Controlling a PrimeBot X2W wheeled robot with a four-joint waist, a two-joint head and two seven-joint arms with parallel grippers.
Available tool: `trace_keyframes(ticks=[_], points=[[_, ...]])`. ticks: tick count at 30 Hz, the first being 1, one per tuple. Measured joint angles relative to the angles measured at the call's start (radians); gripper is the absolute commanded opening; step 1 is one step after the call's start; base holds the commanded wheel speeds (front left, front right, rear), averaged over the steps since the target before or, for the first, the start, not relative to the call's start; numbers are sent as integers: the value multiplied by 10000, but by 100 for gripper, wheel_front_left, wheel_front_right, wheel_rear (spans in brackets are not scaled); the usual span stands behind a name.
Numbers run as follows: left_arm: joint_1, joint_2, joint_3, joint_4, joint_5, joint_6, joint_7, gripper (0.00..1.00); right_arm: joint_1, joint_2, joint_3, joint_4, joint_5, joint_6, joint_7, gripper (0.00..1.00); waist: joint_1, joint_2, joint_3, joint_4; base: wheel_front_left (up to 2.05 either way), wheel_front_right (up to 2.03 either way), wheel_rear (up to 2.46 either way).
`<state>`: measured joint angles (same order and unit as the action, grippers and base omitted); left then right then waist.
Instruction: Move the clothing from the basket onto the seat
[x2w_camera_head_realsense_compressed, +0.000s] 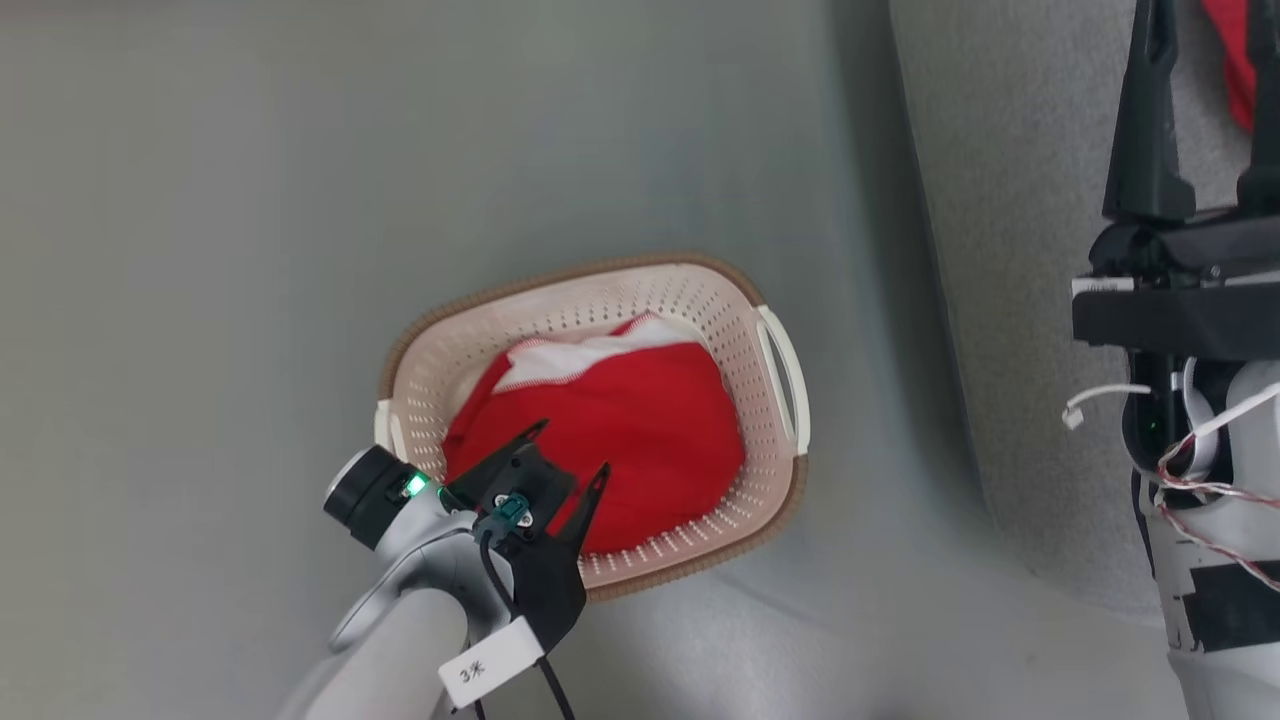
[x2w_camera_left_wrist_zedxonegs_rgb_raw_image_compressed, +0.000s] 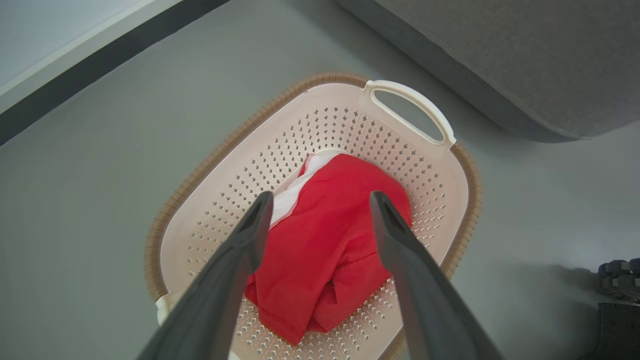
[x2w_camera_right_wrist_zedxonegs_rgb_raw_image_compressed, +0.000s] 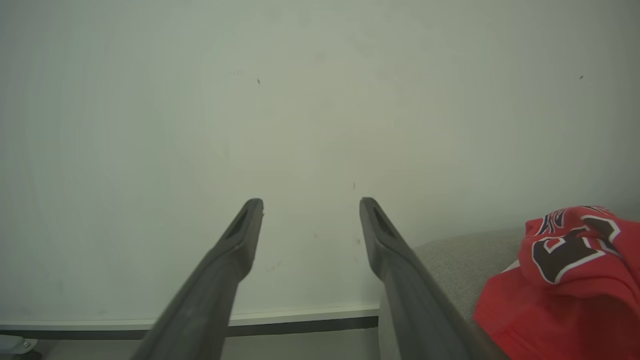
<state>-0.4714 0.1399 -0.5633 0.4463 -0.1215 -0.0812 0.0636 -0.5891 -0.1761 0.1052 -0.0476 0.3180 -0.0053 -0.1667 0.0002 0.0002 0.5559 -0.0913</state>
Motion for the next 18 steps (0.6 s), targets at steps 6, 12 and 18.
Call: trace_keyframes(ticks=[6, 12, 18], points=[[-656, 288, -456, 608, 268, -309, 314, 100, -624, 115, 44, -104, 17, 65, -17, 100, -1, 0, 886, -277, 0, 0, 0], [-1594, 602, -997, 1018, 625, -424, 627, 100, -1145, 316, 113, -157, 109, 113, -123, 100, -1, 0, 1914, -658, 0, 0, 0], [-2336, 920, -1440, 1310, 750, -437, 888, 100, -1710, 466, 205, -345, 165, 142, -295, 100, -1, 0, 2800, -995, 0, 0, 0]])
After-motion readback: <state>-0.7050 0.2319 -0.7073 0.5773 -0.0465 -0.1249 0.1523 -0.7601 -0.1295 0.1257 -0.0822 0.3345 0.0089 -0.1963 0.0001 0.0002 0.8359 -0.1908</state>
